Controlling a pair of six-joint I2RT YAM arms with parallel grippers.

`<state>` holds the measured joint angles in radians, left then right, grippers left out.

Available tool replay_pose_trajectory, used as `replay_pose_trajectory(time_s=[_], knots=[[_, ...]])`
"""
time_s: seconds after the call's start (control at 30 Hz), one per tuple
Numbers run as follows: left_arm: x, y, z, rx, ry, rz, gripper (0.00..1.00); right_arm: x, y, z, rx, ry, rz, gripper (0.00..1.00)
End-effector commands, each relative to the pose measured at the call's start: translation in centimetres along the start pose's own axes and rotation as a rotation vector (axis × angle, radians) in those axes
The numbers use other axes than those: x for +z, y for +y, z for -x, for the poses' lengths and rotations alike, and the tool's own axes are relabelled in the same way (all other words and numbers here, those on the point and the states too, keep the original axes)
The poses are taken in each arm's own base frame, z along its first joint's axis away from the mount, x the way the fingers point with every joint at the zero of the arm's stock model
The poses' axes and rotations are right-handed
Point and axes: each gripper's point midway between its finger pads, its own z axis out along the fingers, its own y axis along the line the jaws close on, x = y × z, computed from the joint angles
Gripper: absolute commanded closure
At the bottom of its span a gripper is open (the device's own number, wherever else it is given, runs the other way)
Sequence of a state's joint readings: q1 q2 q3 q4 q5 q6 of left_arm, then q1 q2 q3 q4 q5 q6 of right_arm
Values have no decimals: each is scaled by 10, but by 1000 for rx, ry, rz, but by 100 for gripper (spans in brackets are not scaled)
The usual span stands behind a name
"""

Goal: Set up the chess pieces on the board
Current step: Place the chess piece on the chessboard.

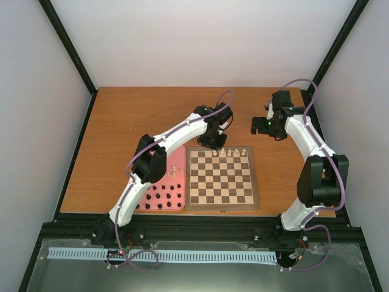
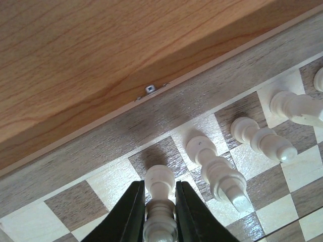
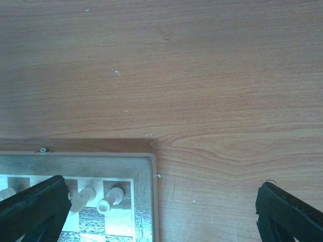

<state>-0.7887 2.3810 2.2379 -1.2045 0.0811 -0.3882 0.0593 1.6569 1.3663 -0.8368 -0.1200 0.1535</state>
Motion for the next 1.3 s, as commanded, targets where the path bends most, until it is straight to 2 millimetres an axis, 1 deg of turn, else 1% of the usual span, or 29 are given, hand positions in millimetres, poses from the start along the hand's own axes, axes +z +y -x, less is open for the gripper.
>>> replay_pose_trajectory(time_s=[0.0, 0.13, 0.23, 0.53, 0.77, 1.03, 1.27], knots=[[-1, -12, 1, 8, 0, -22, 85, 3, -6, 5, -3, -6, -14, 0], [1, -12, 0, 10, 4, -17, 84, 4, -5, 4, -2, -3, -11, 0], [2, -11, 0, 11, 5, -15, 82, 4, -5, 4, -3, -3, -10, 0], [3, -10, 2, 11, -3, -7, 80, 5, -5, 4, -4, -1, -6, 0], [2, -11, 2, 13, -5, -8, 73, 5, -4, 4, -5, -1, -5, 0], [-3, -9, 5, 16, -18, 3, 70, 3, -3, 4, -5, -3, 1, 0], [-11, -6, 9, 25, -40, 29, 58, 3, -2, 4, -6, -3, 9, 0]])
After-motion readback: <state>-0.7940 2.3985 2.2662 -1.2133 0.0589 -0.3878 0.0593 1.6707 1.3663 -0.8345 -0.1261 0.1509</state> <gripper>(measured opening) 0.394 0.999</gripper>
